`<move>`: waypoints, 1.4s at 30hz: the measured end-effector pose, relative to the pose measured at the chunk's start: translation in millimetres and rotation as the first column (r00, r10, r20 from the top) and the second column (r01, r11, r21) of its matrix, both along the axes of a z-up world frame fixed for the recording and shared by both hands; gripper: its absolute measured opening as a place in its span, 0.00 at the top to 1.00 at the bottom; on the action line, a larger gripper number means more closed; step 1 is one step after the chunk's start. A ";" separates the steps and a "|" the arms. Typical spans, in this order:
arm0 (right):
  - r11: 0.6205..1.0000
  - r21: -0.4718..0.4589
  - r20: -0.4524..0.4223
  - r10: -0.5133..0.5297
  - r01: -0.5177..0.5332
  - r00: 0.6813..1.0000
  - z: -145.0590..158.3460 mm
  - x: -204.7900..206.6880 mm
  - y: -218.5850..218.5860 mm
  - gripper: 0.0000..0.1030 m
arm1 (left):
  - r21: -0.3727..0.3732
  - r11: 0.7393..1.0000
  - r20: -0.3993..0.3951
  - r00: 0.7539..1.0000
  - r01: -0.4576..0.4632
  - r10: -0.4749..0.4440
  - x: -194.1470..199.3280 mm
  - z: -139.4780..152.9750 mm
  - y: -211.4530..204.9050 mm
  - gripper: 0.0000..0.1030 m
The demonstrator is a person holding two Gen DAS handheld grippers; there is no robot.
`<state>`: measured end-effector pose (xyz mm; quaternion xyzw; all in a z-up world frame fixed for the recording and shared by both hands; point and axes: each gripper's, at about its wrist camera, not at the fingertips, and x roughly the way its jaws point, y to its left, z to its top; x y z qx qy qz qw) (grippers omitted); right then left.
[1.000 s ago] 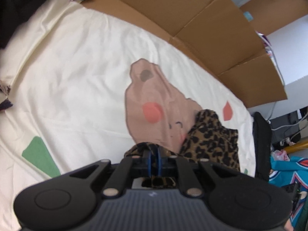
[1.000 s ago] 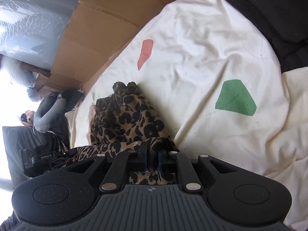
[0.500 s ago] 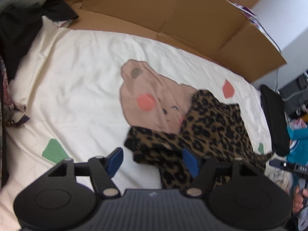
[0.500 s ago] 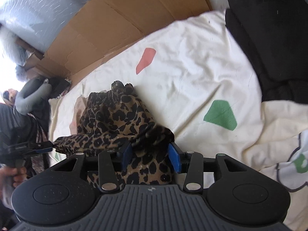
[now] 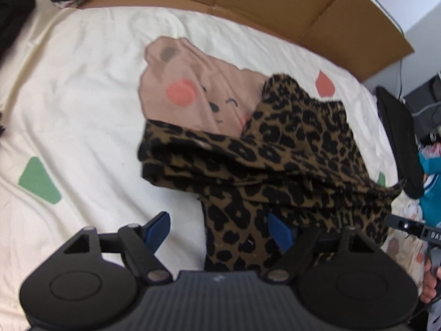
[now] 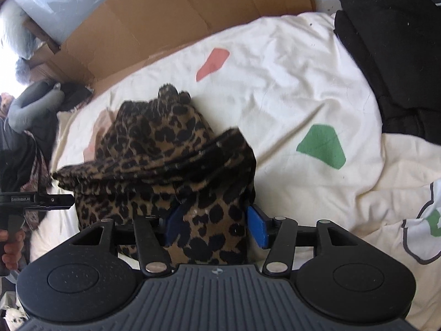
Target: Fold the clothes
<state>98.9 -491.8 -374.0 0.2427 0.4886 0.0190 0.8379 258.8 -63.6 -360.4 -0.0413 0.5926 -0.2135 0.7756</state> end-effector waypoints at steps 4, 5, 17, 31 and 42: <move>1.000 -0.021 -0.002 0.001 -0.001 1.000 -8.1 4.2 2.8 0.43 | 0.019 0.999 0.011 1.000 0.026 -0.026 4.0 -9.9 -11.2 0.22; 1.000 -0.024 0.000 -0.001 0.001 1.000 -9.7 6.3 3.4 0.43 | 0.027 0.999 0.028 0.999 0.039 -0.040 4.5 -10.9 -13.3 0.22; 0.994 -0.099 0.063 -0.030 0.037 0.998 -1.0 28.1 0.2 0.43 | 0.032 0.999 0.166 0.986 0.015 -0.020 29.2 6.2 -9.3 0.23; 0.993 -0.106 0.131 -0.041 0.055 0.990 13.8 33.1 -11.0 0.48 | 0.007 1.000 0.227 0.974 -0.004 0.002 48.4 12.0 2.9 0.24; 0.989 -0.150 0.105 0.034 -0.018 0.994 3.3 36.6 -6.6 0.85 | 0.003 1.000 0.232 0.973 0.015 -0.015 67.0 -3.0 2.5 0.38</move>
